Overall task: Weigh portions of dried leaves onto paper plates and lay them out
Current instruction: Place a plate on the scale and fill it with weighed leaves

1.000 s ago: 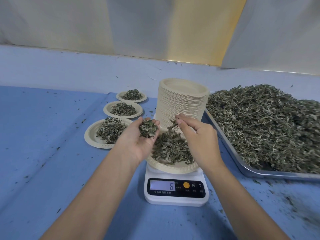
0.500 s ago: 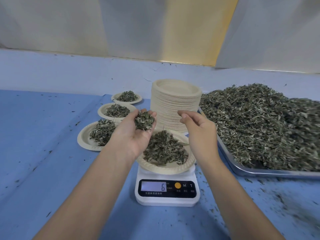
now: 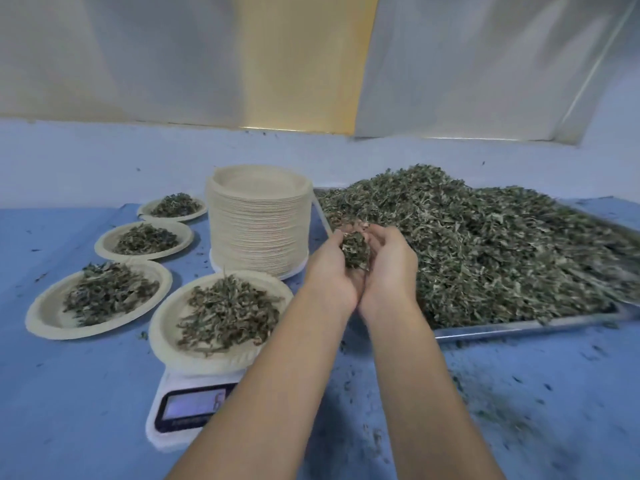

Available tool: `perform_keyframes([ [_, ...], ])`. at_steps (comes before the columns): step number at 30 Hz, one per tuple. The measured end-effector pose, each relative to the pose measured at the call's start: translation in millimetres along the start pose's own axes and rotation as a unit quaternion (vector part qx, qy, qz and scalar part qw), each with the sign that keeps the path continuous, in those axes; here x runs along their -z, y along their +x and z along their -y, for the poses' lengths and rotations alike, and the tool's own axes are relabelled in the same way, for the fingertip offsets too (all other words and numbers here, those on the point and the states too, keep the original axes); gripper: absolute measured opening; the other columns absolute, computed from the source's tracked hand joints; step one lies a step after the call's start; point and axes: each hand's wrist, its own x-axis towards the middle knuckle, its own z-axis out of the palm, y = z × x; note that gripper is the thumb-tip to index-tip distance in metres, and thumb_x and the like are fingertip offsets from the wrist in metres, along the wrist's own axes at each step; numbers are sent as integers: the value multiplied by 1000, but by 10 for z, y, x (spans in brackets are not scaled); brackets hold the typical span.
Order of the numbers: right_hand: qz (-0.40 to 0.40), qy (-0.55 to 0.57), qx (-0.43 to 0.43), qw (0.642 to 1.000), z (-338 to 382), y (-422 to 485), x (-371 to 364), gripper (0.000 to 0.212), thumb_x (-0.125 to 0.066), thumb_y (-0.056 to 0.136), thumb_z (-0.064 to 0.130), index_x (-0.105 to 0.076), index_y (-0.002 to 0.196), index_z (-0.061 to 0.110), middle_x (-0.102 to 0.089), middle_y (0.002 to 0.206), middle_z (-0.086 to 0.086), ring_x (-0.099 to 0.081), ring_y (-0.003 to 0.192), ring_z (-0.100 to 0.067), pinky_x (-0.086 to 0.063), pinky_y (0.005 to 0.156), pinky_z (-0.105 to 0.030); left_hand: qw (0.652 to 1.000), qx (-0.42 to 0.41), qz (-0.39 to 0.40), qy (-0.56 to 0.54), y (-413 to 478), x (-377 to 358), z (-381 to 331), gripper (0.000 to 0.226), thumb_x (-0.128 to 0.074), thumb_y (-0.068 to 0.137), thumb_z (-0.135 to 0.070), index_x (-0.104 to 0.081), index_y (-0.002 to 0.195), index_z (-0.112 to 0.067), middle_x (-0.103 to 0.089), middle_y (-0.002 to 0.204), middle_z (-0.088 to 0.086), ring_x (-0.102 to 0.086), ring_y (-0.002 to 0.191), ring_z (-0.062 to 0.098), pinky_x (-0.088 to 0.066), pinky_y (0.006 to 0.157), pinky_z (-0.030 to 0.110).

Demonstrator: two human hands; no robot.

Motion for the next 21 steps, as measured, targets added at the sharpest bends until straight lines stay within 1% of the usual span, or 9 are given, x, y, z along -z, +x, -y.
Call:
perform_keyframes([
  [1,-38,-21,8,999,35,75,68,22,-48,89,9,-61,85,-8,-66,94,-27,-58,103,-40,-40,69,-32,998,5,-13,55,60,-33,94,19,-44,99,-19,-56,87,-12,-63,88,16,-61,70,24,-54,55,31],
  [2,-70,-36,16,997,66,138,143,19,-48,89,11,-59,77,0,-63,96,-30,-40,81,-10,-37,71,-33,992,6,-26,121,105,-62,179,18,-46,99,-21,-59,89,-14,-62,101,16,-60,80,25,-53,63,34],
  [3,-94,-48,18,994,93,178,211,15,-49,88,15,-58,81,6,-62,91,-23,-53,78,-26,-38,73,-34,984,5,-31,178,139,-87,256,18,-47,99,-25,-61,93,-15,-61,109,14,-59,86,25,-51,71,35],
  [6,-138,-76,45,987,116,273,380,28,-46,88,22,-54,113,11,-56,104,-5,-49,98,-22,-40,91,-36,946,-23,2,324,174,-146,409,39,-42,97,-46,-64,113,-18,-58,127,2,-52,116,19,-40,99,36],
  [8,-153,-103,58,981,96,307,431,42,-43,89,22,-49,130,10,-55,114,-5,-44,108,-22,-34,96,-36,934,-35,30,356,167,-159,453,49,-33,95,-58,-65,105,-23,-45,143,-3,-34,135,14,-26,112,38],
  [10,-144,-93,43,984,98,306,441,42,-43,92,19,-49,133,10,-55,116,-7,-47,105,-22,-36,90,-33,937,-39,43,345,199,-134,469,48,-30,96,-57,-66,101,-25,-41,147,-3,-29,138,12,-22,115,40],
  [16,-101,-43,5,994,93,254,385,20,-46,92,11,-60,106,8,-58,84,0,-55,75,-11,-42,59,-27,955,-68,58,282,156,-14,360,40,-31,103,-28,-53,131,-9,-50,140,4,-44,131,13,-34,109,27],
  [18,-70,-28,5,997,86,217,346,20,-46,92,7,-63,103,4,-65,94,-5,-62,83,-11,-52,64,-32,960,-72,61,263,88,29,278,40,-30,104,-23,-52,130,-3,-53,136,10,-48,128,17,-37,107,28],
  [21,-2,-1,0,1000,59,178,287,18,-45,95,4,-61,103,5,-66,96,-10,-64,81,-11,-53,71,-20,958,-100,66,261,-48,134,103,38,-31,103,-20,-54,125,2,-56,132,14,-52,123,19,-42,98,25],
])
